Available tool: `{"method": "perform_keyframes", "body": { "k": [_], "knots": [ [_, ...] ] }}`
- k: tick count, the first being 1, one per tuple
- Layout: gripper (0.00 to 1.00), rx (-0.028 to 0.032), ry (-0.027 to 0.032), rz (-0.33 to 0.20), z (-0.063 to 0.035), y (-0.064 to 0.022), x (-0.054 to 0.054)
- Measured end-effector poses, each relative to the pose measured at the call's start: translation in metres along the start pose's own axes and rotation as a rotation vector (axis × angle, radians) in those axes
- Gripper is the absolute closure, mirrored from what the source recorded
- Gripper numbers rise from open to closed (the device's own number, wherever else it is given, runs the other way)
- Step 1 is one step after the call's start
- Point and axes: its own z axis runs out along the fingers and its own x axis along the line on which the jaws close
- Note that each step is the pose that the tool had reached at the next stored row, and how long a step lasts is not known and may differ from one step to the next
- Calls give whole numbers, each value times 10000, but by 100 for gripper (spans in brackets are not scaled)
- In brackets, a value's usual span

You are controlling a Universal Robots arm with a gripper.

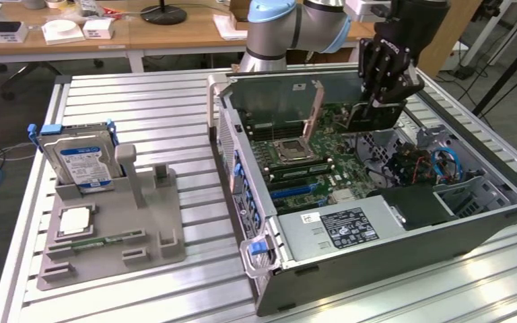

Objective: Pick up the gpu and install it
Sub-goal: 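Insert the gpu into the slot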

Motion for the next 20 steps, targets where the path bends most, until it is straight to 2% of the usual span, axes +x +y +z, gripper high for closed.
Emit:
{"method": "perform_keyframes", "body": {
  "k": [20],
  "knots": [
    [74,-1,1,-37,69,0,0]
  ]
}}
